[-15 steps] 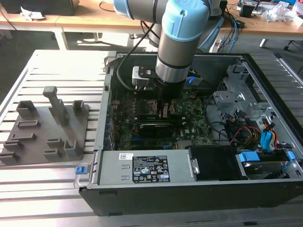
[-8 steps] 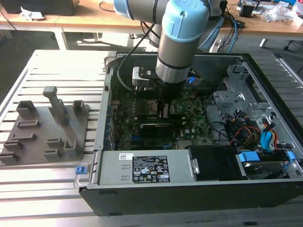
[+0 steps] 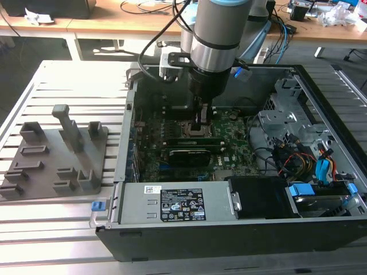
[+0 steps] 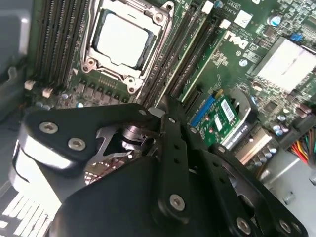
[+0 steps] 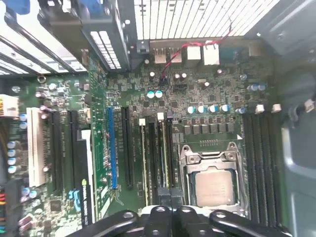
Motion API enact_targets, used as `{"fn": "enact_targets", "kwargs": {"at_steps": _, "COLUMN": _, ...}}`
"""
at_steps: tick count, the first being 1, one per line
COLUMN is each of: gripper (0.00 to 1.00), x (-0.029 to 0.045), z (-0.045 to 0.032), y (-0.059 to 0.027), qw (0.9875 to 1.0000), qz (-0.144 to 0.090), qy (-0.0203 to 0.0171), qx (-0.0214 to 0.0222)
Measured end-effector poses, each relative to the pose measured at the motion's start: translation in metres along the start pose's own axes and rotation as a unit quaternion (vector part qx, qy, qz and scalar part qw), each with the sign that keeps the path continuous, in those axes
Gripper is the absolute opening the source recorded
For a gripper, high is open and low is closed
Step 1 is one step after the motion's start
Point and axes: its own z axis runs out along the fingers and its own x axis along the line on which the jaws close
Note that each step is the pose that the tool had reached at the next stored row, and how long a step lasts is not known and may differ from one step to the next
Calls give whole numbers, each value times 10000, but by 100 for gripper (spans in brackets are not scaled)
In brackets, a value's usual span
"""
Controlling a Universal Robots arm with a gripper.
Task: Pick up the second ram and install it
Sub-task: 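Insert the second ram into the second slot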
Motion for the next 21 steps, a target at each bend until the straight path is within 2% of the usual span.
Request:
{"fn": "enact_targets", "kwargs": {"at_steps": 3, "gripper": 11, "x": -1, "z": -3, "y": 0, "qw": 10000, "qz": 0, "qy": 0, "qx": 0}}
{"fn": "enact_targets", "kwargs": {"at_steps": 4, "gripper": 11, "x": 0, "z": -3, "y": 2, "qw": 10000, "qz": 0, "qy": -1, "qx": 47}}
{"fn": "enact_targets", "kwargs": {"at_steps": 5, "gripper": 11, "x": -1, "z": -2, "y": 1, "qw": 9998, "qz": -8, "qy": -12, "qx": 185}}
{"fn": "enact_targets", "kwargs": {"at_steps": 6, "gripper": 11, "x": -1, "z": 1, "y": 3, "qw": 9996, "qz": -12, "qy": -21, "qx": 287}}
{"fn": "enact_targets", "kwargs": {"at_steps": 7, "gripper": 11, "x": 0, "z": 0, "y": 3, "qw": 9994, "qz": -15, "qy": -24, "qx": 350}}
{"fn": "enact_targets", "kwargs": {"at_steps": 9, "gripper": 11, "x": 0, "z": 0, "y": 5, "qw": 9991, "qz": -18, "qy": -29, "qx": 427}}
{"fn": "enact_targets", "kwargs": {"at_steps": 14, "gripper": 11, "x": 0, "z": 0, "y": 7, "qw": 9983, "qz": -24, "qy": -39, "qx": 573}}
{"fn": "enact_targets", "kwargs": {"at_steps": 16, "gripper": 11, "x": 0, "z": 1, "y": 5, "qw": 9993, "qz": -16, "qy": -20, "qx": 379}}
{"fn": "enact_targets", "kwargs": {"at_steps": 21, "gripper": 11, "x": 0, "z": 2, "y": 5, "qw": 9993, "qz": -16, "qy": -21, "qx": 377}}
